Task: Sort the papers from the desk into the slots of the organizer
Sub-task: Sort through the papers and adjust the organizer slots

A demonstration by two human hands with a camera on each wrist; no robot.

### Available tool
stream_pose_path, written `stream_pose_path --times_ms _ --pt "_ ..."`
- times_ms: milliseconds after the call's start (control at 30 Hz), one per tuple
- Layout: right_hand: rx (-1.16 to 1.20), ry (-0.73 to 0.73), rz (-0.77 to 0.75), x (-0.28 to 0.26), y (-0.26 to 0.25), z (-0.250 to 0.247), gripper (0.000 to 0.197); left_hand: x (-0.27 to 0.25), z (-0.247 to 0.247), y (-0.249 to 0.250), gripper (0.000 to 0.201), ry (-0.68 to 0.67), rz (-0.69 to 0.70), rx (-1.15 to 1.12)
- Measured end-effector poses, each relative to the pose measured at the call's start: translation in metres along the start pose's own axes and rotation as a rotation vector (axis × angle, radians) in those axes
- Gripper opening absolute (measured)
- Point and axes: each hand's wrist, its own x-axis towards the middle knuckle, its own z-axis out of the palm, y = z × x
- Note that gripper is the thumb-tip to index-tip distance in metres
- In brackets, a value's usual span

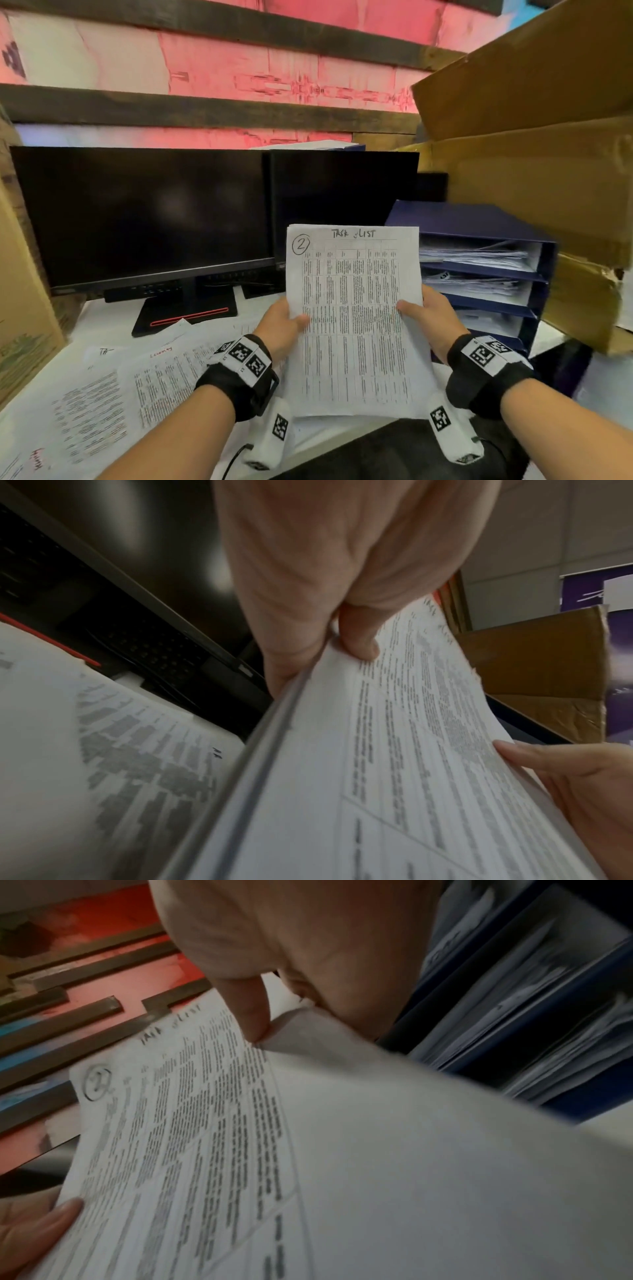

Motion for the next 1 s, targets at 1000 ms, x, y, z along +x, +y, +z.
stream_pose_path --times_ms 1000 --pt "0.232 -0.063 0.247 -0.03 -0.025 -0.147 0.03 0.038 0.13 0.087 0.032 0.039 -0.044 0.087"
